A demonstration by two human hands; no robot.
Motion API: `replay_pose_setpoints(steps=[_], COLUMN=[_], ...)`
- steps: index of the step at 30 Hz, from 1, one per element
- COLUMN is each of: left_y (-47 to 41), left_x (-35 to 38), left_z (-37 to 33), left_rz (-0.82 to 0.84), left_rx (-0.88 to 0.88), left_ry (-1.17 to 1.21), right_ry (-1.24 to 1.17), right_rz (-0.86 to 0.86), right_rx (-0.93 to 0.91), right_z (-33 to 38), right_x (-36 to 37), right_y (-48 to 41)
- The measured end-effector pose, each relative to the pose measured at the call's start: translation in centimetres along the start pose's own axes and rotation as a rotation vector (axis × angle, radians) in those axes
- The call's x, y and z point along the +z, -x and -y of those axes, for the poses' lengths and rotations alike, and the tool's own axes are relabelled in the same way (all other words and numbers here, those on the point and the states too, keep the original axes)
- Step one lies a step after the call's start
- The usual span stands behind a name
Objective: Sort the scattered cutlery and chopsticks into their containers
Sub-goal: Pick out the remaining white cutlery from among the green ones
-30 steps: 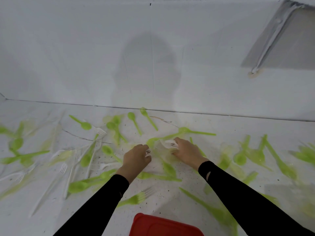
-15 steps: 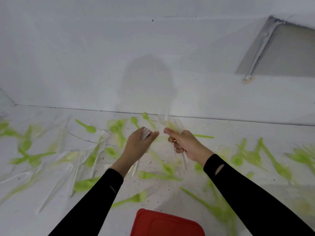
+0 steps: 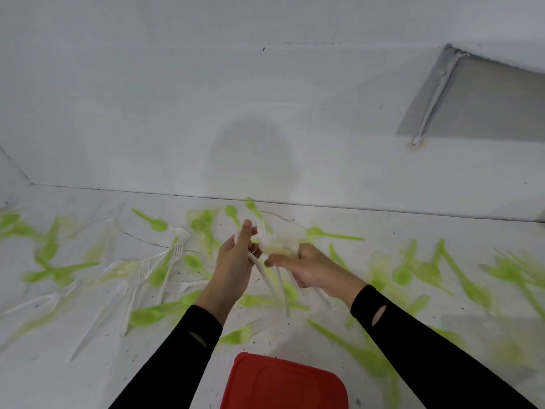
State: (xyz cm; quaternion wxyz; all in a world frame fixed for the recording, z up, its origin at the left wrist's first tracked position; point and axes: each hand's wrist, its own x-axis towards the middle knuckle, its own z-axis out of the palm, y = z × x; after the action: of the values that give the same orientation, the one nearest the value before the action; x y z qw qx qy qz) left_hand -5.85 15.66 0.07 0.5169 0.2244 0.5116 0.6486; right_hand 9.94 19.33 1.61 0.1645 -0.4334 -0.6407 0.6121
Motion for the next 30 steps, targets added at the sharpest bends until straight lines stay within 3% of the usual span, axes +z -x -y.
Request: replay_pose_setpoints(steps=[8,14,22,25,27,30], left_y=[0.6,0.9,0.3,-0.5,-0.9,-0.9], left_x=[0.6,0.7,0.5,-0.4,-0.9,-0.6], left_z=[0.6,1.1,1.0,0.7,0.7,1.1], left_rz=[0.087,0.091,-0.01,-0.204,-0.286,-0.239], left_rx=[-0.191,-0.143,-0.086,0.015,0.117,0.162], left_ry=[0.093,0.004,0.033,0.122,-0.083,-0.273], right_ry=[0.045,0.055,0.108,0.079,0.081,0.11], right_rz=[0.028,0.002,0.038,0.03,0.066,0.042], right_rx=[0.006,0.003,-0.002,0.031,0.021,0.014], right_z=[0.2,-0.1,0.1,-0.5,-0.8,-1.1], right_x=[1.1,1.2,0.6,-0.1,-0.2,0.4], right_y=[1.1,1.3,1.4,1.4,1.6,1.3])
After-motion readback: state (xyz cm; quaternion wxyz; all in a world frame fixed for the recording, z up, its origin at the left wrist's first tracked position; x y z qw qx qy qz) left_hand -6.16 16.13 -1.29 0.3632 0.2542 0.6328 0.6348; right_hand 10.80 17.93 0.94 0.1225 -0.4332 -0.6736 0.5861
